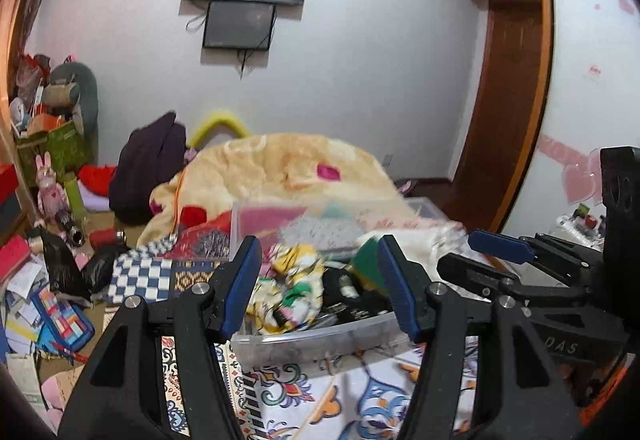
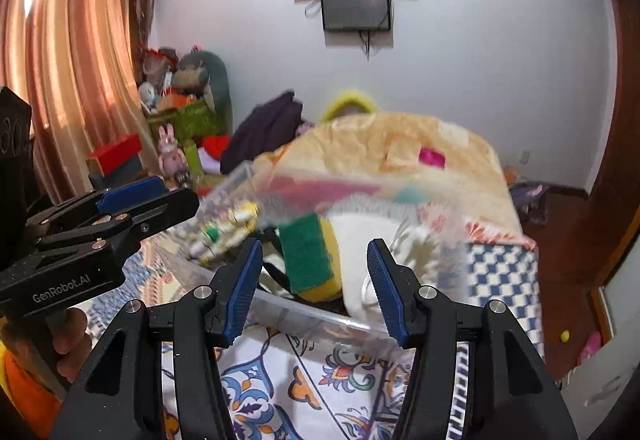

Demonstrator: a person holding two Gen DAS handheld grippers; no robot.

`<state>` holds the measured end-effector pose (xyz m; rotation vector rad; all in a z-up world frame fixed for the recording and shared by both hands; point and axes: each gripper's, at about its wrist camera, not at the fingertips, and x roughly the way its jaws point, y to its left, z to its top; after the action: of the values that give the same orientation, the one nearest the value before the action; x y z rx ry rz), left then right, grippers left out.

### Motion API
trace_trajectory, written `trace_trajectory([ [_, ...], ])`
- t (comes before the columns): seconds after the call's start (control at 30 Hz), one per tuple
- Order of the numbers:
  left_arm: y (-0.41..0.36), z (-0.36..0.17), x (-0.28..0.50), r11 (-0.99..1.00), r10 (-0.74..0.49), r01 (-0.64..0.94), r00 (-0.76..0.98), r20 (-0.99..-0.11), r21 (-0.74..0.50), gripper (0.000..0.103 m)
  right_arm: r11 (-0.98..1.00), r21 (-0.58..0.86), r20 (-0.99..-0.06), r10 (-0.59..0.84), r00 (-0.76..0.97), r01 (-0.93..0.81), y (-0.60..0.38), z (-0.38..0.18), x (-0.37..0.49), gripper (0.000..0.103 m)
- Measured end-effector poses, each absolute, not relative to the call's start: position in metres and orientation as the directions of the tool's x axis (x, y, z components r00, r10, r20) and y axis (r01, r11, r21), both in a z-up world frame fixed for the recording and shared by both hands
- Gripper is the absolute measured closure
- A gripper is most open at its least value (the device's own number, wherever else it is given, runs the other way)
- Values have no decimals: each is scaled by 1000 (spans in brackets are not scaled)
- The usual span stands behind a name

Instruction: Organize soft objects

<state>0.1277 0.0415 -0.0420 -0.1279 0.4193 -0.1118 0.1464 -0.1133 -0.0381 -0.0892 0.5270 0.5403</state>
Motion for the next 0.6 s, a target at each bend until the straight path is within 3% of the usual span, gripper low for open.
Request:
trace_trajectory([
  [0.2,31,3,91,986,-146,114,944,-296,-122,43,868,11,-360,467,807,-497,-131,9,110,51],
  [0.3,25,24,73,989,-134,112,960,-247,-98,34,875,6,-290,465,837,-484,-138,27,93,40],
  [0.37,21,35,60,991,-122,106,970,-212,-84,18,879,2,-256,462,849,-477,-142,36,85,34],
  [0.47,15,48,43,993,-113,104,980,-165,-60,10,883,3,-211,459,863,-469,-147,49,72,22],
  [0.6,12,60,28,993,-114,108,985,-133,-50,1,884,7,-175,462,869,-468,-152,60,62,17],
])
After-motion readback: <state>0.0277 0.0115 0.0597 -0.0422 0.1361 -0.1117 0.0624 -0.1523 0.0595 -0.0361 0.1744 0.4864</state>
